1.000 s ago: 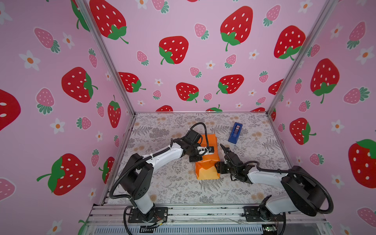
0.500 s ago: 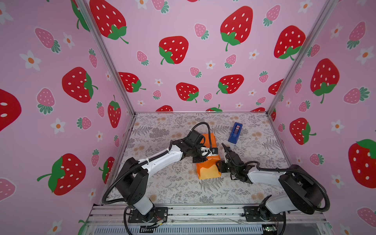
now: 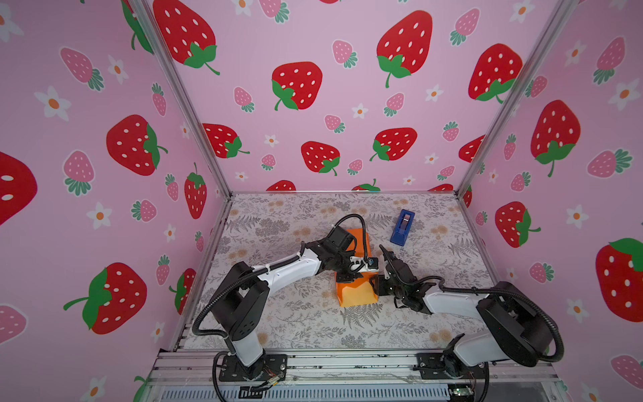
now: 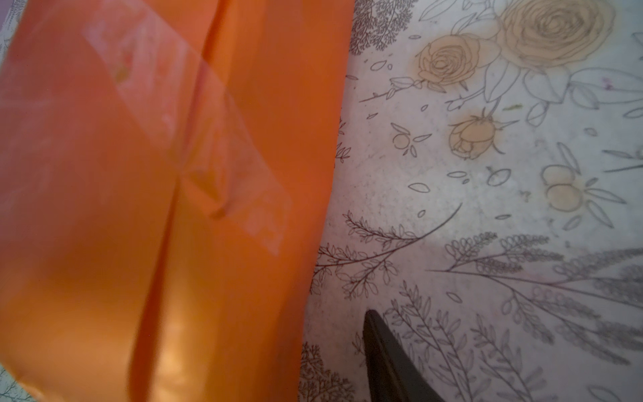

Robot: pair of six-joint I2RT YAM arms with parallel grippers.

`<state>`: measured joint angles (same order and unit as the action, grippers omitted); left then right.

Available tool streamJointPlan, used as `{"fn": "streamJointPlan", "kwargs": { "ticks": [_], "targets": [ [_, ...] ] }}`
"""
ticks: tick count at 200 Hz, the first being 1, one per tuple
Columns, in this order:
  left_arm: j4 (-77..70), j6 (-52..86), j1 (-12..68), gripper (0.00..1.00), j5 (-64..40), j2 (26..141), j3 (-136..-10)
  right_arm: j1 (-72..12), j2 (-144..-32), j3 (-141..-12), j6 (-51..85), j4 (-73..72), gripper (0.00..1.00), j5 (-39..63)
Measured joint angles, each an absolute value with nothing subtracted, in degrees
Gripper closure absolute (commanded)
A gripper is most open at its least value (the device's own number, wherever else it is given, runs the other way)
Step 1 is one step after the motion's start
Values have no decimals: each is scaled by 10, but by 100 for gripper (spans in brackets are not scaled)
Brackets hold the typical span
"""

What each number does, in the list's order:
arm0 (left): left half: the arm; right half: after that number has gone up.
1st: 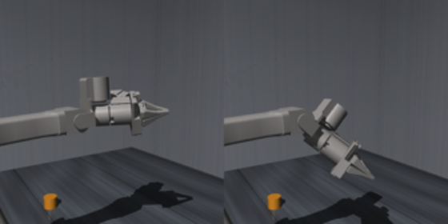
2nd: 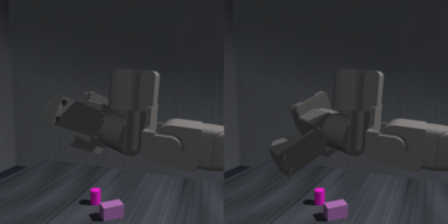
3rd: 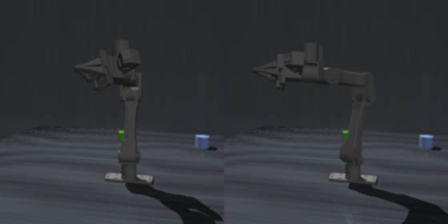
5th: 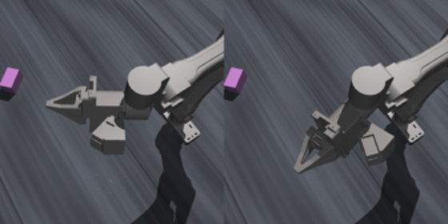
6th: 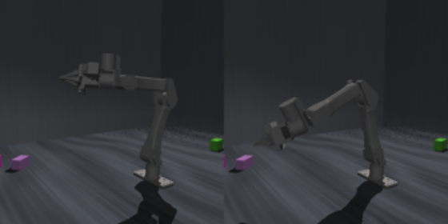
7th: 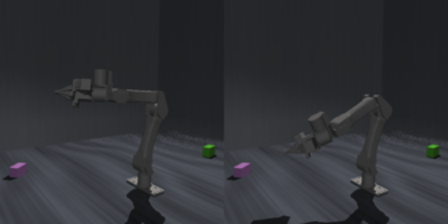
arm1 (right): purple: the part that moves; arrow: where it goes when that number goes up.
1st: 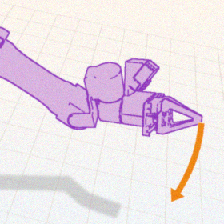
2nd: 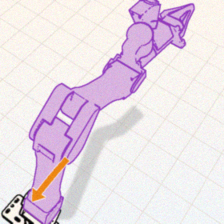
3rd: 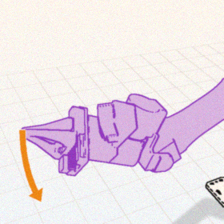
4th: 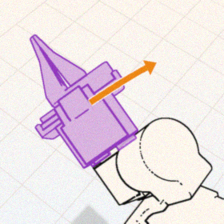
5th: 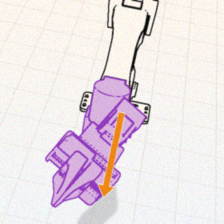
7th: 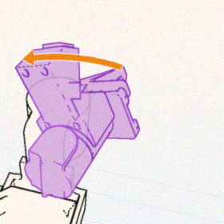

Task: Wrap a gift box in wrapping paper
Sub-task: Fold the third fold of the wrapping paper on the gift box.

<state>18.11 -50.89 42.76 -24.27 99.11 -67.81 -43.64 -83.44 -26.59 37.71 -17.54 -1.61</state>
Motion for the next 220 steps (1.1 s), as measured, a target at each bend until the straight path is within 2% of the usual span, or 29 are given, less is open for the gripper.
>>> {"fn": "streamJointPlan", "kwargs": {
  "ticks": [69,100,141,220],
  "targets": [
    [170,-505,425,81,-247,1004,-650,-432,-834,-263,377,-180,57,-10],
    [159,-495,420,74,-252,997,-644,-430,-834,-262,377,-181,58,-8],
    [121,-481,415,73,-265,978,-644,-429,-834,-258,378,-184,60,-7],
    [106,-467,408,78,-295,1008,-644,-427,-834,-256,378,-184,63,-4]
  ]
}}
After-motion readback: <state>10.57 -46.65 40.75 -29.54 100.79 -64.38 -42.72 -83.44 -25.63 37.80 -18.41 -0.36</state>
